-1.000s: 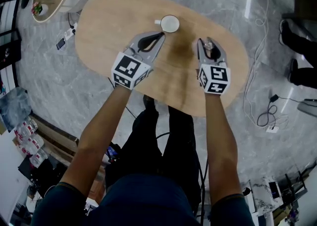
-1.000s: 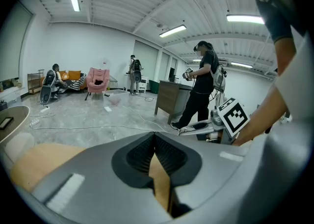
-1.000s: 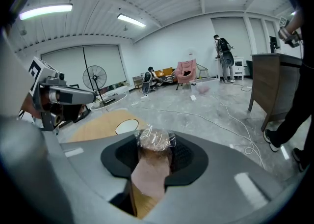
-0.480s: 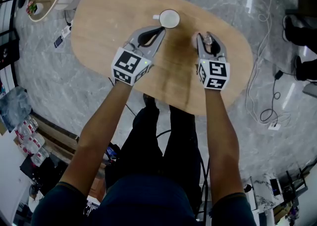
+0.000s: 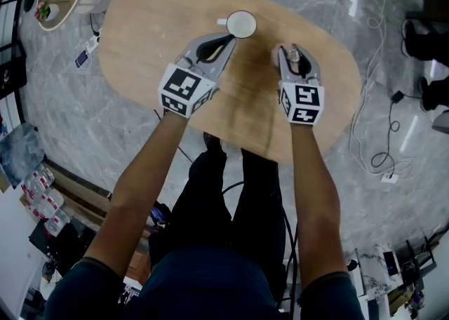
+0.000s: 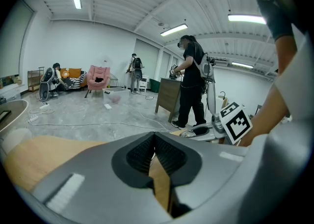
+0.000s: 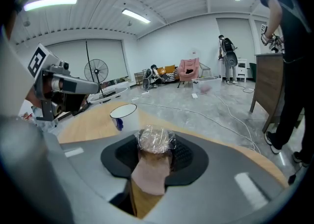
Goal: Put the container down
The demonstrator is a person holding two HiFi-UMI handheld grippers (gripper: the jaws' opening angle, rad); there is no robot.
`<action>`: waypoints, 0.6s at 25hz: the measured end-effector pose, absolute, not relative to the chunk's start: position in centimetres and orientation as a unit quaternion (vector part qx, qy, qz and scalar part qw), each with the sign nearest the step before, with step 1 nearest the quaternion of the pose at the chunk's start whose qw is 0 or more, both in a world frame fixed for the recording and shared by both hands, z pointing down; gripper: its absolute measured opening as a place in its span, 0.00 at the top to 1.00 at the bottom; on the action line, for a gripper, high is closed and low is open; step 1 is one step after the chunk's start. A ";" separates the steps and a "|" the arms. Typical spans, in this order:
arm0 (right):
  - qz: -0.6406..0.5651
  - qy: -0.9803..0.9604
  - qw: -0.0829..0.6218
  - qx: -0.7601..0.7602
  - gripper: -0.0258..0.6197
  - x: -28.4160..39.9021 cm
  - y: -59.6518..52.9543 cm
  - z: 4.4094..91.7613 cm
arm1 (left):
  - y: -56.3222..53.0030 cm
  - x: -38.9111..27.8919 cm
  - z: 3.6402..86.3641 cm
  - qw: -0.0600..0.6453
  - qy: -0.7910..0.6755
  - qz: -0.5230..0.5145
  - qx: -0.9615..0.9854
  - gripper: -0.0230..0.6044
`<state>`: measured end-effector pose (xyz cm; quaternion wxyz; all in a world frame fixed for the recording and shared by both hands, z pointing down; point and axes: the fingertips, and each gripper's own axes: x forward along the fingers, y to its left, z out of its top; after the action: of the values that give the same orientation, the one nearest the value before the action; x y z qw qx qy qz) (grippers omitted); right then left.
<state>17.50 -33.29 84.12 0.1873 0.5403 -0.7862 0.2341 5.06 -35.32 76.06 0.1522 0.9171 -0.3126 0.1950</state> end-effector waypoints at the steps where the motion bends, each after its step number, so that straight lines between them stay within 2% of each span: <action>1: 0.236 -0.786 0.190 0.539 0.75 17.5 -33.2 84.4 | -35.3 5.0 76.1 0.153 -0.313 0.195 0.917 0.97; 15: 0.240 -0.790 0.226 0.517 0.74 16.4 -32.2 85.4 | -35.5 3.9 75.1 0.151 -0.317 0.195 0.916 0.97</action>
<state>16.38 -32.25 85.41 0.2264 0.5170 -0.7899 0.2399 3.85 -35.45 75.10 0.1509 0.9159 -0.3171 0.1947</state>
